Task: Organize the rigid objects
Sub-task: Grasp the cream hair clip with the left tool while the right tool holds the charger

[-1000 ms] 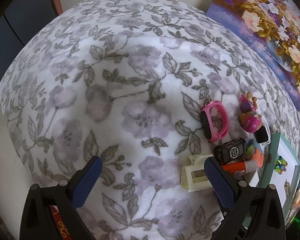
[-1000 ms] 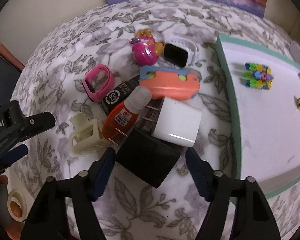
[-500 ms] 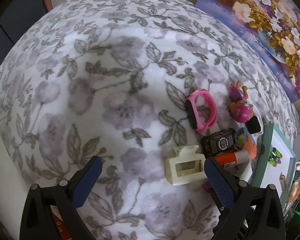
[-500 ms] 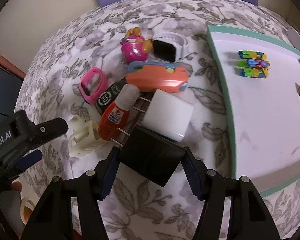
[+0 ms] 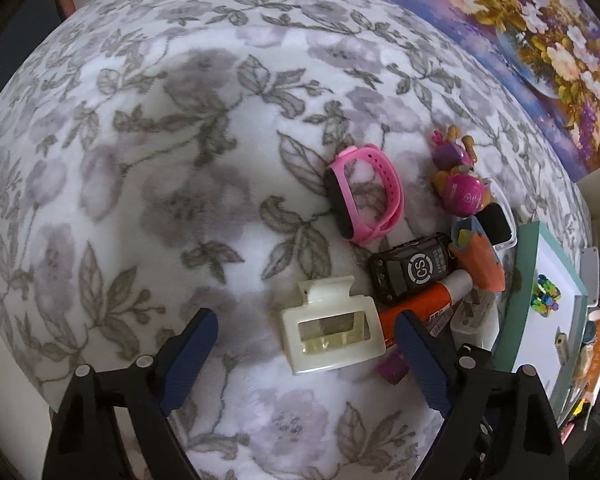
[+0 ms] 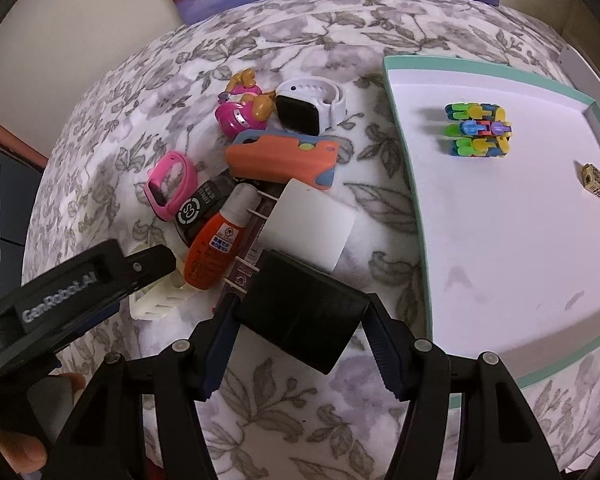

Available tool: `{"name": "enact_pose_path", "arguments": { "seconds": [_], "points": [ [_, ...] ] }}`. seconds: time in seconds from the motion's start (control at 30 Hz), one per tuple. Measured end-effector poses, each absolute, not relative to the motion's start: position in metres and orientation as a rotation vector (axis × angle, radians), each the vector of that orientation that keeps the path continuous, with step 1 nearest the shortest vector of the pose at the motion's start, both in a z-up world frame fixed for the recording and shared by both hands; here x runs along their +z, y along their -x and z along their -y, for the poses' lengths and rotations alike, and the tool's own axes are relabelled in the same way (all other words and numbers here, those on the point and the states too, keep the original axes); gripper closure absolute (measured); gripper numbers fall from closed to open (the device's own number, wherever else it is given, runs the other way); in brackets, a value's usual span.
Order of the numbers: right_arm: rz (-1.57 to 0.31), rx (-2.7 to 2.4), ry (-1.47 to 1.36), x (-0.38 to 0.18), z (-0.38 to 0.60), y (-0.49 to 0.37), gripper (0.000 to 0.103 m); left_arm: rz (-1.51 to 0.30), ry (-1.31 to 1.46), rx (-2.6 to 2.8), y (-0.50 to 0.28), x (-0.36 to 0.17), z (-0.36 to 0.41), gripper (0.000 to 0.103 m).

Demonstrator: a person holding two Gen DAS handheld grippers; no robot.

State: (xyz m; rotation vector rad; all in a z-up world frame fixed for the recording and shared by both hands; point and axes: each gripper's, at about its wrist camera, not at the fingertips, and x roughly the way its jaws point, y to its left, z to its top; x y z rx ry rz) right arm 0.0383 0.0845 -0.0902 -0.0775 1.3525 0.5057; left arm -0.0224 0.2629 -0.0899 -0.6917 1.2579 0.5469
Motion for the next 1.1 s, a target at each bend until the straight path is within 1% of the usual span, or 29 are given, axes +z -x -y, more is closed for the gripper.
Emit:
{"name": "enact_pose_path", "arguments": {
  "seconds": [0.1, 0.2, 0.43, 0.5, 0.63, 0.7, 0.83, 1.1],
  "points": [
    [-1.360, 0.494, 0.072, -0.092, -0.082, -0.040, 0.042, -1.272, 0.662, 0.557, 0.019, -0.094, -0.260, 0.013],
    [-1.371, 0.492, 0.065, -0.094, -0.079, -0.040, 0.042, -1.281, 0.661, 0.555, 0.016, -0.100, -0.259, 0.020],
    [-1.379, 0.488, 0.079, -0.098, -0.082, -0.040, 0.042, -1.298, 0.657, 0.556, 0.021, -0.108, -0.258, 0.022],
    [-1.373, 0.485, 0.092, -0.098, -0.083, -0.039, 0.042, -1.312, 0.627, 0.565, 0.022, -0.110, -0.256, 0.027],
    [-1.369, 0.481, 0.117, -0.099, -0.087, -0.038, 0.042, -1.330, 0.579, 0.573, 0.020, -0.112, -0.250, 0.030],
    [-1.362, 0.476, 0.135, -0.100, -0.090, -0.037, 0.042, -1.338, 0.550, 0.580, 0.017, -0.112, -0.247, 0.033],
    [-1.349, 0.468, 0.169, -0.101, -0.093, -0.034, 0.041, -1.348, 0.495, 0.584, 0.011, -0.113, -0.238, 0.035],
    [-1.316, 0.444, 0.276, -0.111, -0.105, -0.027, 0.041, -1.345, 0.487, 0.581, 0.007, -0.113, -0.232, 0.035]
  ]
}}
